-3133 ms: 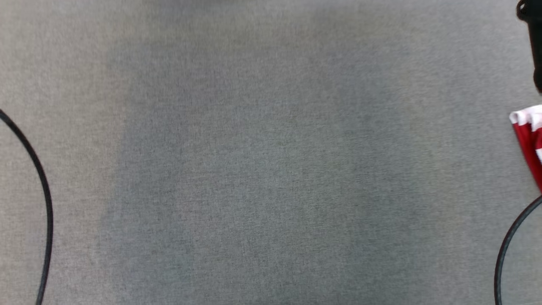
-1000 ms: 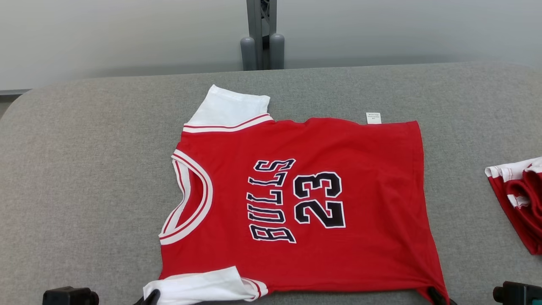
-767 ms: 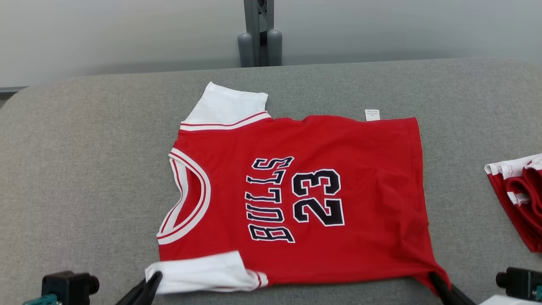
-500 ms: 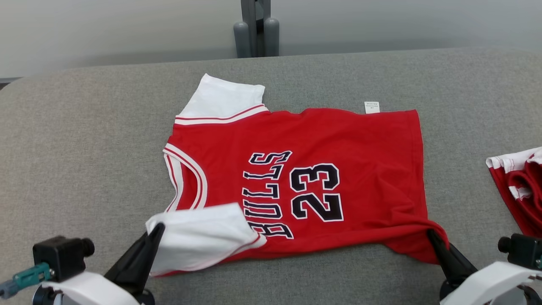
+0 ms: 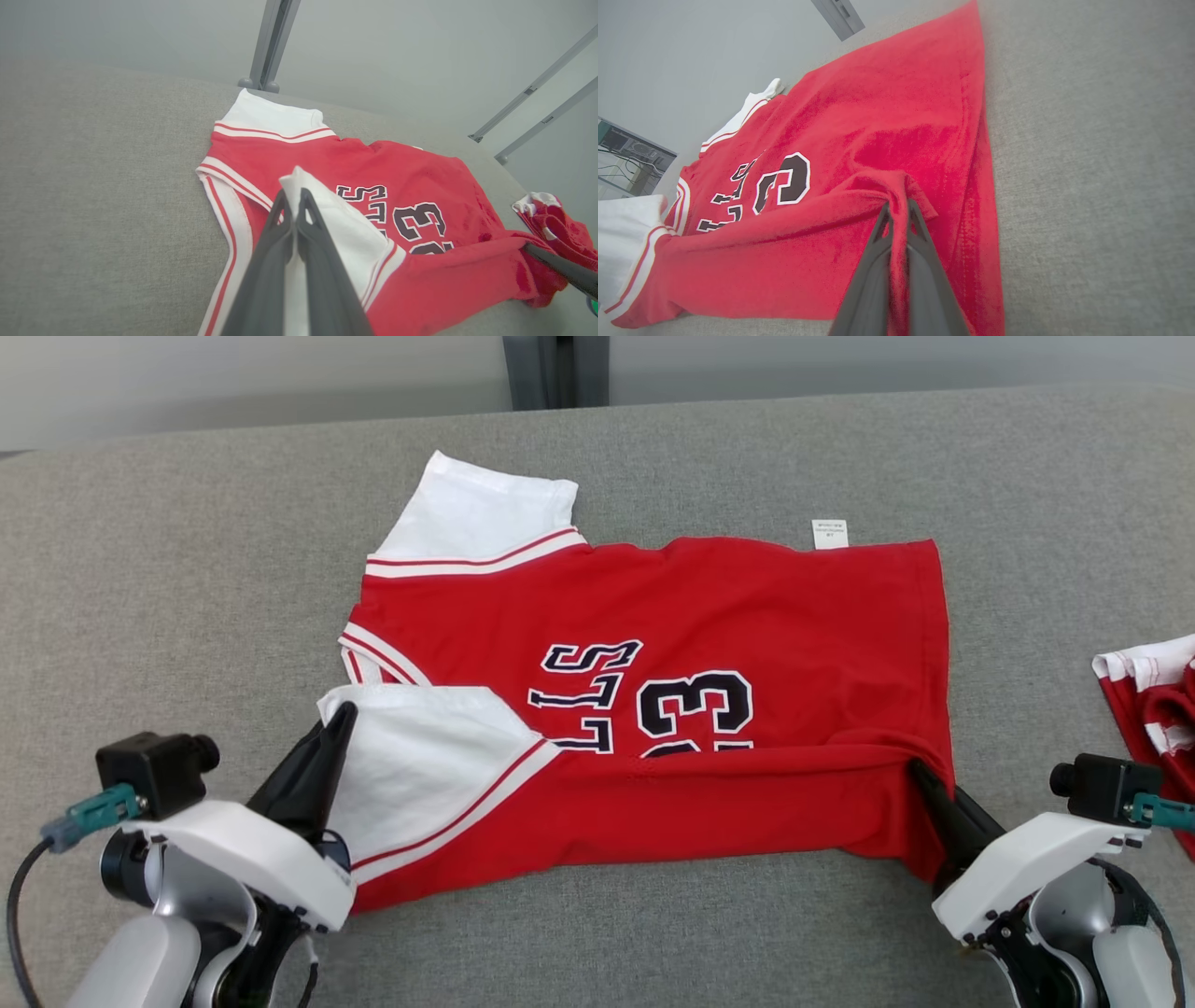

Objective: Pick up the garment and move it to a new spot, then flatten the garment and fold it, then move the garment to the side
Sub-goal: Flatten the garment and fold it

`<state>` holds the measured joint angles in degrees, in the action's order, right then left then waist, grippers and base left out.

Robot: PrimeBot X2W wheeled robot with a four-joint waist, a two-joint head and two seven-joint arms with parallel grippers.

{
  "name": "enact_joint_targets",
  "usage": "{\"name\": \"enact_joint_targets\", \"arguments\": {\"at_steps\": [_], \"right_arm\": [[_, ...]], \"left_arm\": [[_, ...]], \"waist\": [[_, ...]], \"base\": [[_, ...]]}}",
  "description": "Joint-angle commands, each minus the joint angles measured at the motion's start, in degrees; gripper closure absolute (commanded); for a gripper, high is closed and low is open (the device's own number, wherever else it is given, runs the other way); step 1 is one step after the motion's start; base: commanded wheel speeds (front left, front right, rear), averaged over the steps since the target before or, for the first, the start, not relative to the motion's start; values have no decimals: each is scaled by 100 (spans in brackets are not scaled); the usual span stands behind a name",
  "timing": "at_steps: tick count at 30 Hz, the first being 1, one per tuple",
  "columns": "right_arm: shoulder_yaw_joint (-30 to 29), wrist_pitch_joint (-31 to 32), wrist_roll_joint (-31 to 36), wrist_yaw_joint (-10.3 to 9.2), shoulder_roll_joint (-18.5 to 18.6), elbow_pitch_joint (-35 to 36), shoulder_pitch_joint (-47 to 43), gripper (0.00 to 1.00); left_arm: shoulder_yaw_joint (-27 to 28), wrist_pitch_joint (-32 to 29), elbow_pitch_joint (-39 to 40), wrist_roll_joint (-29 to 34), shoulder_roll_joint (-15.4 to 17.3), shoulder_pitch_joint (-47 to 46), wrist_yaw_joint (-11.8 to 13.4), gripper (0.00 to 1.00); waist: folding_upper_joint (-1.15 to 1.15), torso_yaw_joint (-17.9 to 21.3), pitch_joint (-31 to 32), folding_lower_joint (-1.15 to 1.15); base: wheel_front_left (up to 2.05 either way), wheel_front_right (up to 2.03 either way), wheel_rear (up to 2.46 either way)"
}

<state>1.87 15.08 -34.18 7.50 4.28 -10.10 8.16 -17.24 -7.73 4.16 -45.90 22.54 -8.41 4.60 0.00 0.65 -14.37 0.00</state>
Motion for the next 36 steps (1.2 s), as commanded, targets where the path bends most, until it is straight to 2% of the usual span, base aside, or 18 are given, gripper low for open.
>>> {"name": "enact_joint_targets", "arguments": {"at_steps": [1,7,8,9,10,11,12,15,19,20,21,22,28,36], "right_arm": [[-9,-50,47,-2,77,-114,97,100],[112,-100,-54,-2,125,-525,304,100],[145,-114,-99,-2,120,-545,312,94],[171,-176,-156,-2,111,-539,325,53],[186,-236,-183,-2,111,-527,331,0],[207,-300,-206,-2,123,-516,320,0],[197,-381,-243,-2,120,-488,292,0],[40,-713,-216,-2,104,-374,151,0],[-217,-1178,5,-2,54,-42,38,0],[-350,-1424,203,-2,39,169,-1,0],[-350,-1424,203,-2,39,169,-1,0],[-441,-1657,420,-2,4,386,7,0],[-300,-2136,1336,-2,-19,873,13,0],[12,-2270,1925,-2,-74,884,-477,0]], "left_arm": [[-2,79,-172,48,-9,-186,-75,100],[-111,363,-1068,88,-243,-603,-317,100],[-130,342,-1200,48,-274,-627,-355,100],[-144,357,-1300,24,-287,-646,-378,100],[-144,365,-1393,5,-291,-663,-397,100],[-155,347,-1485,-16,-309,-659,-406,64],[-151,400,-1531,-9,-329,-670,-410,0],[-103,607,-1643,63,-386,-649,-343,0],[61,1065,-1553,253,-381,-515,-107,0],[142,1300,-1433,378,-333,-480,26,0],[142,1300,-1433,378,-333,-480,26,0],[211,1528,-1277,546,-293,-454,163,0],[292,1999,-693,1032,-228,-303,556,0],[230,2193,-288,1438,-322,370,917,0]], "waist": [[0,-2,-52,0],[0,31,-153,0],[0,42,-161,0],[0,53,-168,0],[0,65,-172,0],[0,70,-169,0],[0,69,-162,0],[0,68,-107,0],[0,87,-15,0],[0,97,36,0],[0,97,36,0],[0,100,89,0],[0,90,303,0],[0,81,630,0]], "base": [[0,0,0],[0,0,0],[0,0,0],[0,0,0],[0,0,0],[0,0,0],[0,0,0],[0,0,0],[0,0,0],[0,0,0],[0,0,0],[0,0,0],[0,0,0],[0,0,0]]}}
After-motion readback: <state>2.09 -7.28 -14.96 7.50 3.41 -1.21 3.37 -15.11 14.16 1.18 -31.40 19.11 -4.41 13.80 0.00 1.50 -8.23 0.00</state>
